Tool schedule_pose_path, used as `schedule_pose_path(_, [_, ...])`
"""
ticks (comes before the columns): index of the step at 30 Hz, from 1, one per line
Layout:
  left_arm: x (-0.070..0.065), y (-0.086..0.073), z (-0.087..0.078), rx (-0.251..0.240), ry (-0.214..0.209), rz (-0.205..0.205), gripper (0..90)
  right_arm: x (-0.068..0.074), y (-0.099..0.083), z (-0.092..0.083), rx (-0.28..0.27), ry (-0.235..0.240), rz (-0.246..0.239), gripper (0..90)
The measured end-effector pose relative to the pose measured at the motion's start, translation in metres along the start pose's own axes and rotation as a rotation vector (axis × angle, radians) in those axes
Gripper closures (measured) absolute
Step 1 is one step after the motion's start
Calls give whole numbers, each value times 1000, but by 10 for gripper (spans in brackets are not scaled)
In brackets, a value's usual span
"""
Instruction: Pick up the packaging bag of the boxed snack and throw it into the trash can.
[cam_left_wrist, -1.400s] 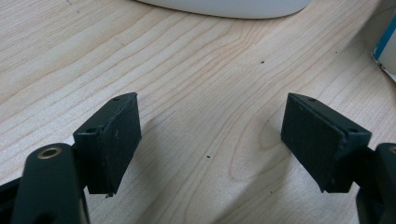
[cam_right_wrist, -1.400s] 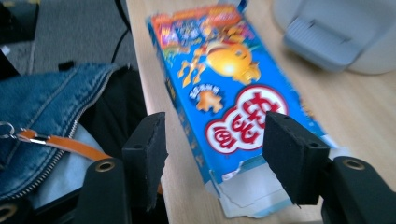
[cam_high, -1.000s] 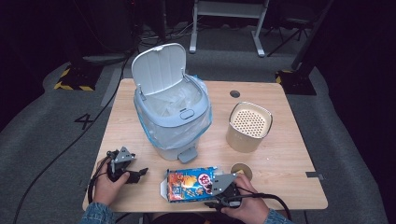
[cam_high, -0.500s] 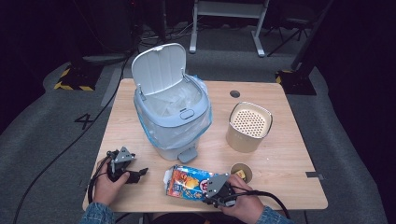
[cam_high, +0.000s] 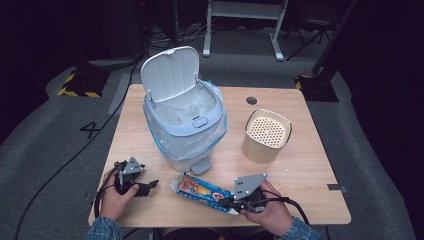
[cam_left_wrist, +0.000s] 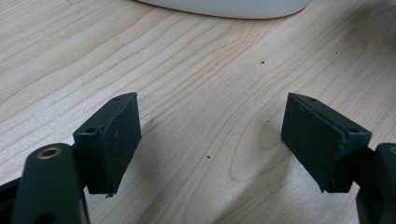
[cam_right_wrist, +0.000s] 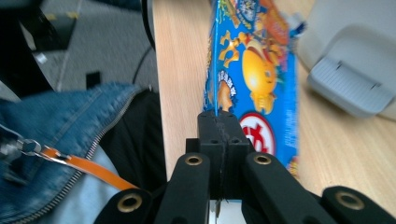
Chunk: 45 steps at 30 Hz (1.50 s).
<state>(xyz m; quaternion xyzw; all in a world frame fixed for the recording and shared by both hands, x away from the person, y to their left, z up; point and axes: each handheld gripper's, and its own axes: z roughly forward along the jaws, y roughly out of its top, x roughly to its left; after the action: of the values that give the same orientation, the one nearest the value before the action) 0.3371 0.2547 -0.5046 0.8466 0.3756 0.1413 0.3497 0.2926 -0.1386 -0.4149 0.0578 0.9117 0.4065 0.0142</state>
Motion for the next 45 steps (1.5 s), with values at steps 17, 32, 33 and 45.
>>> schedule_pose_path(17, [0, 0, 0, -1, 3, 0, 203, -18, 14, -67, -248, 64, 66, 900])
schedule_pose_path(32, [0, 0, 0, 0, 2, -3, 202, -27, 24, -116, -475, 66, 71, 900])
schedule_pose_path(33, [0, 0, 0, -1, 2, -5, 202, -28, 25, -119, -493, 64, 70, 900])
schedule_pose_path(45, [0, 0, 0, 0, 2, -6, 201, -47, 59, -140, -547, 8, 32, 900])
